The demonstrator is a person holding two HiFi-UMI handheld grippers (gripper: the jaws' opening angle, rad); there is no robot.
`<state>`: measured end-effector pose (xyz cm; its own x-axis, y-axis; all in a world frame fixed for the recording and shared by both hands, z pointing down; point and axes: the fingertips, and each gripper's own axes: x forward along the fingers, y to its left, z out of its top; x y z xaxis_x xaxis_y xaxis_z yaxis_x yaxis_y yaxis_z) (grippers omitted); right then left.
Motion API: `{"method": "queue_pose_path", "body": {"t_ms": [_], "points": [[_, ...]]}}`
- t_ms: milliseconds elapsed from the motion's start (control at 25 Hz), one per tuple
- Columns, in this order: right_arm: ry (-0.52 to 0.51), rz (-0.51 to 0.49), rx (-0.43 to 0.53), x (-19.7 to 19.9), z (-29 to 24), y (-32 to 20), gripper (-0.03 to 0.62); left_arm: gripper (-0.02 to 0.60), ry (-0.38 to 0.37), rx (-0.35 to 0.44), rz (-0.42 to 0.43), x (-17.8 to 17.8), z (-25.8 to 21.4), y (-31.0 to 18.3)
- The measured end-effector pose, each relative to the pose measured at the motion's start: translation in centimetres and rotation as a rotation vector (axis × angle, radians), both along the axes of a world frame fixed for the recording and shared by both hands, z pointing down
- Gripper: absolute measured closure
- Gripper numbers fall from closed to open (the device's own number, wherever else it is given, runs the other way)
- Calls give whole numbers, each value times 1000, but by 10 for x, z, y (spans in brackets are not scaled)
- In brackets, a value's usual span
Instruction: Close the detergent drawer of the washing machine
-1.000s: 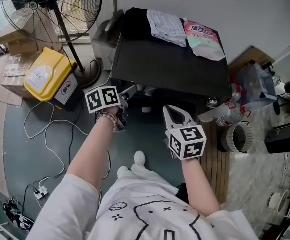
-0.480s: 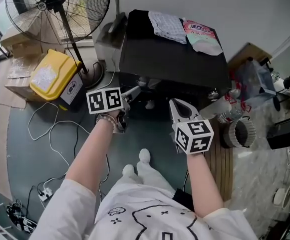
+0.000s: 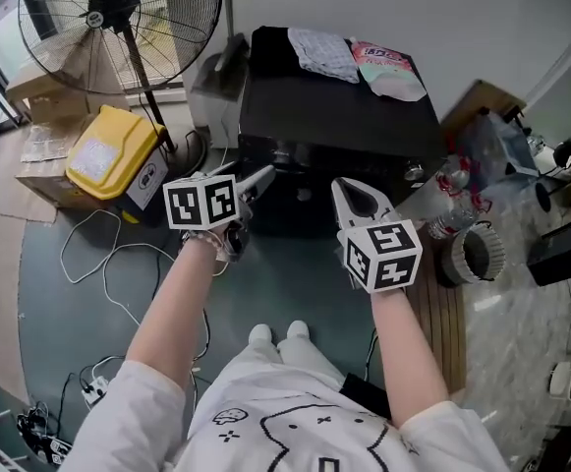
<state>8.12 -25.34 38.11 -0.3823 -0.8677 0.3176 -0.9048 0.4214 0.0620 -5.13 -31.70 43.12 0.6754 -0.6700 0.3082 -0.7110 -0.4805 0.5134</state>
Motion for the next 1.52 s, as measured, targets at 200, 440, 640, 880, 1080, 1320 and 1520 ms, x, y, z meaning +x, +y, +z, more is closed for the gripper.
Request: {"method": "queue_pose_path", "body": {"t_ms": [200, 440, 640, 880, 1080, 1320, 1520], "points": [[0, -2, 61, 3, -26, 15, 594, 424, -121, 241, -83, -17, -52, 20], [-7, -15, 146, 12, -66, 35, 594, 565, -285, 515, -154, -22, -120, 53], [22, -31, 222, 22, -101, 58, 594, 565, -350, 615, -195, -20, -162, 87], [29, -15, 316, 35, -139, 90, 594, 565, -404, 685, -195, -19, -189, 125], [34, 12, 372, 45, -163, 103, 594, 565, -387, 713, -256, -35, -212, 137], [30, 36, 390, 50, -170, 120, 594, 565, -379, 760, -273, -44, -230, 161], [44, 59, 411, 56, -173, 129, 594, 565, -394, 793, -255, -37, -238, 172]]}}
